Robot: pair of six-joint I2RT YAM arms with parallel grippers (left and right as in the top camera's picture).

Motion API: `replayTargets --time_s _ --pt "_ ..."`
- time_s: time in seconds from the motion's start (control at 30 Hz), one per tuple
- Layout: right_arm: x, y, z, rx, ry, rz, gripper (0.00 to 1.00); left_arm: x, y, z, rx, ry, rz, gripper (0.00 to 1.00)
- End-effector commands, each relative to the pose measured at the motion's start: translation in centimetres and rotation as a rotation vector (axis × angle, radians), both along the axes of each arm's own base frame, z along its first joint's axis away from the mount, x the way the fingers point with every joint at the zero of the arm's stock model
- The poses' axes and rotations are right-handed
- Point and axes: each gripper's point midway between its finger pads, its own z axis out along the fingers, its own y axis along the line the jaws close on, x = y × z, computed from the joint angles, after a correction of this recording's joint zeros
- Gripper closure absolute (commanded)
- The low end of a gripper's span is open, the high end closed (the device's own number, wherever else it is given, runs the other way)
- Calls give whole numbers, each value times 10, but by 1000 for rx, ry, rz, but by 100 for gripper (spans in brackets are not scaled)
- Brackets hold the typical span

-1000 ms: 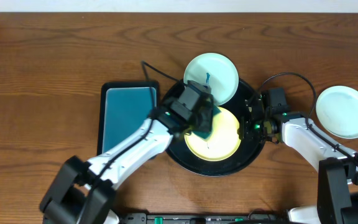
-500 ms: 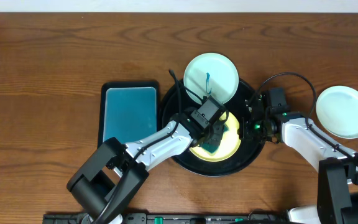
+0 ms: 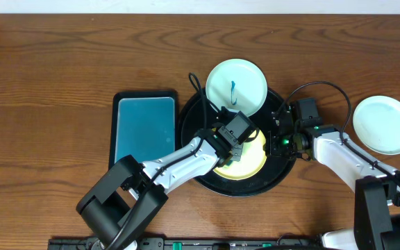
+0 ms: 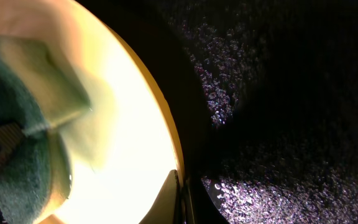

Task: Clean dirty plates on tray and stack at the side
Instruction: 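Scrub the yellow plate with the sponge in the left gripper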

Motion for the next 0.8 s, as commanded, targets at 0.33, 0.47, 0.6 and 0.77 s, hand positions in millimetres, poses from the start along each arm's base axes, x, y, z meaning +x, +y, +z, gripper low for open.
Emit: replayTargets --time_s 0.33,0.47,0.6,0.77 --pt "-2 -2 -1 -13 5 -7 99 -41 -51 -12 -283 249 -98 92" --pt "-2 -2 -1 -14 6 -7 99 -52 -57 -13 -277 264 -127 92" --pt "-2 -2 -1 -13 6 -7 99 -64 -60 -15 -257 282 -152 92" --pt "-3 -2 -2 -14 9 -7 99 -60 -32 -25 -113 243 -93 92"
